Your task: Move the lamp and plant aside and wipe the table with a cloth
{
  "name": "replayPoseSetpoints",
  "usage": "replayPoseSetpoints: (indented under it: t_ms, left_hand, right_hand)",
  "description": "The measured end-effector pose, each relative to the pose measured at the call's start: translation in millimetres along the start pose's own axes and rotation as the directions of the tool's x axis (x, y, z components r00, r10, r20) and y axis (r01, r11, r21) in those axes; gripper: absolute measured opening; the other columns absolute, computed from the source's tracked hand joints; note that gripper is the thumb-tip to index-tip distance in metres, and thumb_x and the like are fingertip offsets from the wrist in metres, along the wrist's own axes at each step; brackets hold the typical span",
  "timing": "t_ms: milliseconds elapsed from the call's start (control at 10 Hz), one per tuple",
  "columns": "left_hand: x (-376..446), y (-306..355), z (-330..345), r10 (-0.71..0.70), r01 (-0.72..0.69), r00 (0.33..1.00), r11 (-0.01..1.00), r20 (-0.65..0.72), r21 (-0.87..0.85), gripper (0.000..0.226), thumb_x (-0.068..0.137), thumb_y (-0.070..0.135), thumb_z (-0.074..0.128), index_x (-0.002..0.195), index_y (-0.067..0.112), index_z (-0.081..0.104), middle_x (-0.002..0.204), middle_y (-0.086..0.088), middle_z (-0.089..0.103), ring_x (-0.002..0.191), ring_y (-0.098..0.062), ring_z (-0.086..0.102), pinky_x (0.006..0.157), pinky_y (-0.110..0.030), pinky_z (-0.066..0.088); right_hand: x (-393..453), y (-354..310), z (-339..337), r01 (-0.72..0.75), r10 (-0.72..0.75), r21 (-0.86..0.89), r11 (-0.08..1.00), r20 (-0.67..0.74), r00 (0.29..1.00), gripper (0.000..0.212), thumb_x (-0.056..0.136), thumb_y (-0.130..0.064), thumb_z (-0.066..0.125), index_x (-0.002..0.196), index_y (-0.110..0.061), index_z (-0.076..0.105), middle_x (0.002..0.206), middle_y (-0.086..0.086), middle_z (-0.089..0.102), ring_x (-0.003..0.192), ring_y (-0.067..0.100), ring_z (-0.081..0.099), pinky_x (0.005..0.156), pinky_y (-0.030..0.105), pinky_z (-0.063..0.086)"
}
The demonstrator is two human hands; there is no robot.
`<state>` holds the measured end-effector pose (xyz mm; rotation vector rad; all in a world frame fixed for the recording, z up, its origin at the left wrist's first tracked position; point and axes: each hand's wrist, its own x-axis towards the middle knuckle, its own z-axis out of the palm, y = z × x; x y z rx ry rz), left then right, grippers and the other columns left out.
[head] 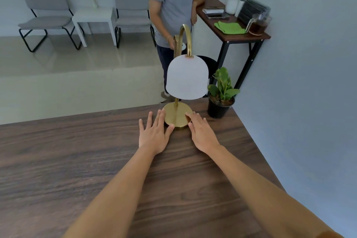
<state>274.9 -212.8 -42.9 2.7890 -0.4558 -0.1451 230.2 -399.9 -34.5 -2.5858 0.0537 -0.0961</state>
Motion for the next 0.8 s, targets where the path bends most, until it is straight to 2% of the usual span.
replayPoseSetpoints:
  t_ms: [200,500,700,800]
  left_hand:
    - [2,15,3,-0.058,0.058,0.998,0.998,0.011,0.015,0.074,0.091,0.064,0.001,0.151,0.023,-0.014,0.162,0.003,-0.005,0.148,-0.023,-0.012,0.116,-0.054,-0.008]
    - [2,15,0,-0.049,0.049,0.998,0.999,0.033,0.014,0.073,0.093,0.062,0.003,0.152,0.022,-0.013,0.162,0.003,-0.007,0.148,-0.021,-0.013,0.117,-0.053,-0.008]
    - [-18,6,-5,-0.056,0.052,0.997,0.997,0.06,0.062,0.072,0.096,0.056,0.005,0.151,0.013,-0.012,0.162,-0.003,-0.01,0.147,-0.02,-0.014,0.119,-0.048,-0.006]
    - [-41,-3,-5,-0.036,0.03,0.998,0.994,0.059,0.104,0.069,0.097,0.054,0.006,0.152,0.015,-0.008,0.161,-0.003,-0.013,0.147,-0.02,-0.016,0.118,-0.047,-0.008]
  right_hand:
    - [13,5,-3,-0.04,0.037,0.081,0.996,0.027,0.999,0.042,0.107,-0.017,0.032,0.148,-0.019,0.038,0.16,0.016,0.034,0.153,0.029,0.023,0.125,0.043,0.014]
    - [10,1,-5,-0.047,0.044,0.077,0.996,0.042,0.998,0.042,0.107,-0.017,0.032,0.149,-0.017,0.036,0.161,0.017,0.032,0.153,0.03,0.022,0.125,0.043,0.013]
    - [3,-9,-22,-0.081,0.066,0.073,0.994,0.195,0.979,0.049,0.108,-0.019,0.029,0.157,-0.019,0.022,0.166,0.016,0.02,0.155,0.029,0.009,0.126,0.044,0.008]
    - [-14,-13,-32,-0.121,0.098,0.084,0.989,0.236,0.967,0.053,0.109,-0.022,0.029,0.159,-0.015,0.015,0.167,0.014,0.017,0.156,0.027,0.009,0.125,0.04,0.01]
